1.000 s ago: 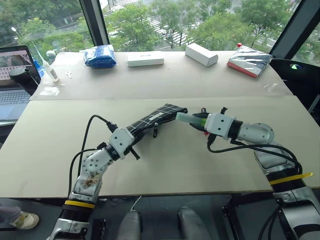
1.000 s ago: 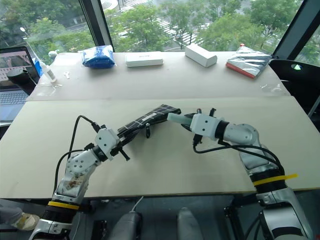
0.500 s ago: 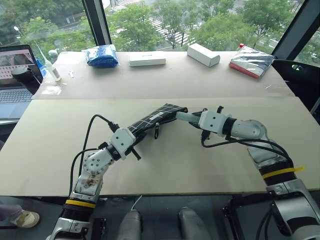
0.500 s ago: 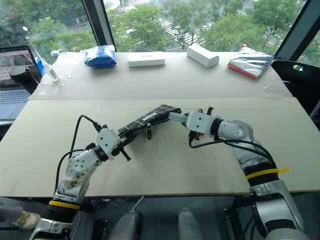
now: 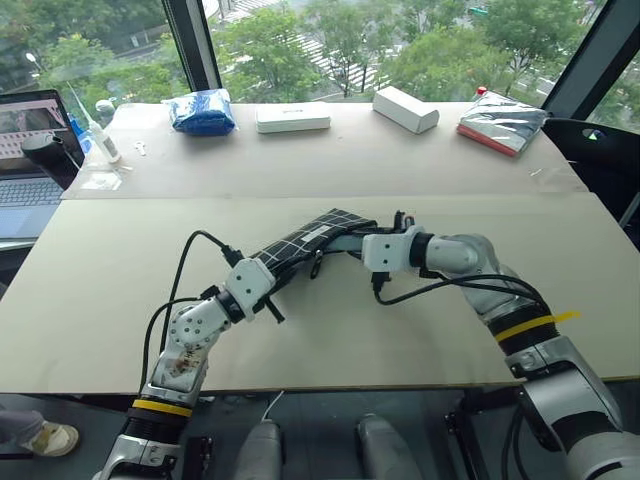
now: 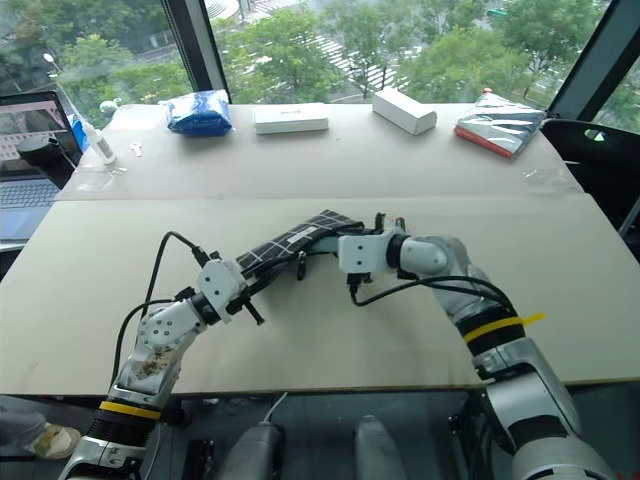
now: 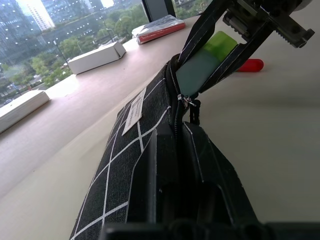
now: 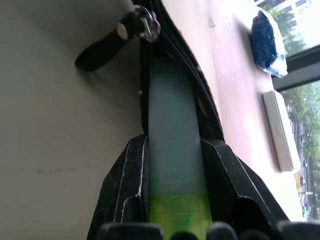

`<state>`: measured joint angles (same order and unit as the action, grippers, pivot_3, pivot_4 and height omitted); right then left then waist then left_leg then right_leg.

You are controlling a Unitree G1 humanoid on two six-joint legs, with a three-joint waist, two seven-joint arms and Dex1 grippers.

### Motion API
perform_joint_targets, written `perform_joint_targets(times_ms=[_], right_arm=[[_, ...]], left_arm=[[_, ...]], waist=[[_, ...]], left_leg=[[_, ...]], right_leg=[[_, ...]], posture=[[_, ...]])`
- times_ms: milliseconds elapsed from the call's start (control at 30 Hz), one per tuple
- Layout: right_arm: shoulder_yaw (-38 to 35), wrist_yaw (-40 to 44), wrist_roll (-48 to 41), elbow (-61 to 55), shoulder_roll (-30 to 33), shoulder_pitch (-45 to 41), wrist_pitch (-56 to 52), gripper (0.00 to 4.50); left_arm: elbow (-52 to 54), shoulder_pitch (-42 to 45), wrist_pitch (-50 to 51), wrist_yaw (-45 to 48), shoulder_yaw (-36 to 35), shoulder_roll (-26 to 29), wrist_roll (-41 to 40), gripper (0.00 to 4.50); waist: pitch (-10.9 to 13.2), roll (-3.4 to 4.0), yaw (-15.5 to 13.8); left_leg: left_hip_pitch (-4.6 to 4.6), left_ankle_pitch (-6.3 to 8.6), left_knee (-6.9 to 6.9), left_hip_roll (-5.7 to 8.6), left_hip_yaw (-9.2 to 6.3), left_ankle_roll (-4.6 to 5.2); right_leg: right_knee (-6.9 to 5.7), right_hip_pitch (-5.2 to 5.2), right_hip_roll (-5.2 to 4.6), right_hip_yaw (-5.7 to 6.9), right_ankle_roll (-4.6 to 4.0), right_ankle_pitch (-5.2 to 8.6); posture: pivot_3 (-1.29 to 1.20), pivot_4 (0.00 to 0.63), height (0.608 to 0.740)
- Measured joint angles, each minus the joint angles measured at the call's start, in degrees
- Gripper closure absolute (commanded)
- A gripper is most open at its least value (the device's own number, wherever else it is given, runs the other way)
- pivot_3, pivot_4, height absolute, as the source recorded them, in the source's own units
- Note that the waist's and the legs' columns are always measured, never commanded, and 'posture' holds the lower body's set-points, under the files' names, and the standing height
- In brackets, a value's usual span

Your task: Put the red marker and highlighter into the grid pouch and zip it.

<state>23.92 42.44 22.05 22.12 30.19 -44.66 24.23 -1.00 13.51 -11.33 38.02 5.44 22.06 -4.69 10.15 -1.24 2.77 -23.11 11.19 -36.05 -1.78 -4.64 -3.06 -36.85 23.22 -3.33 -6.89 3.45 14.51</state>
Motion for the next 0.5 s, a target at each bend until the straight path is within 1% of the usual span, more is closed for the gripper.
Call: perform_joint_targets(times_ms=[167,300,367,400,433,500], right_arm=[[2.81,-5.02,6.31,5.26,-0.94,-4.00,7.98,3.42],[4.11,-8.76,9.37,9.16,-1.60,-6.31,11.78,3.42],[4.41,-10.62,10.50,11.26,-1.84,-7.05,14.16,2.41],[4.45,-11.26,10.51,12.25,-1.92,-7.33,15.47,2.32],[4.44,-11.35,10.42,12.88,-2.01,-7.57,16.37,1.78],[4.44,-11.57,10.38,13.81,-2.01,-7.94,17.59,1.17]], left_arm=[[-0.07,0.00,0.01,0.47,-0.07,0.34,-0.03,4.50],[-0.08,0.03,0.01,0.80,-0.15,0.36,-0.16,4.50],[-0.08,0.02,0.02,1.06,-0.28,0.37,-0.49,4.50],[-0.08,0.02,0.02,1.26,-0.33,0.37,-1.03,4.50],[-0.08,0.02,0.02,1.42,-0.37,0.37,-1.29,4.50],[-0.08,0.01,0.03,1.44,-0.38,0.36,-1.48,4.50]], waist=[[0.00,0.00,-0.08],[0.00,0.00,0.00],[0.00,0.00,0.02],[0.00,0.00,0.02],[0.00,0.00,0.03],[0.00,0.00,0.05]], left_leg=[[0.01,0.00,-0.02,0.00,0.00,-0.01],[0.01,0.00,0.00,-0.01,0.00,-0.01],[0.01,0.00,0.00,0.00,0.00,-0.01],[0.01,0.00,0.00,0.00,0.00,-0.01],[0.01,0.00,0.00,-0.01,0.00,-0.01],[0.02,0.00,0.00,-0.01,0.00,-0.01]], right_leg=[[-0.02,0.00,0.00,0.01,-0.01,-0.01],[-0.03,0.00,0.00,0.00,-0.02,-0.01],[-0.03,0.00,0.00,0.00,-0.02,-0.01],[-0.03,0.00,0.00,0.00,-0.02,-0.01],[-0.03,0.00,0.00,0.00,-0.02,-0.01],[-0.04,0.00,0.00,0.00,-0.02,-0.01]], posture=[[0.00,0.150,0.740],[0.00,0.150,0.740],[0.00,0.150,0.740],[0.00,0.150,0.740],[0.00,0.150,0.740],[0.00,0.150,0.740]])
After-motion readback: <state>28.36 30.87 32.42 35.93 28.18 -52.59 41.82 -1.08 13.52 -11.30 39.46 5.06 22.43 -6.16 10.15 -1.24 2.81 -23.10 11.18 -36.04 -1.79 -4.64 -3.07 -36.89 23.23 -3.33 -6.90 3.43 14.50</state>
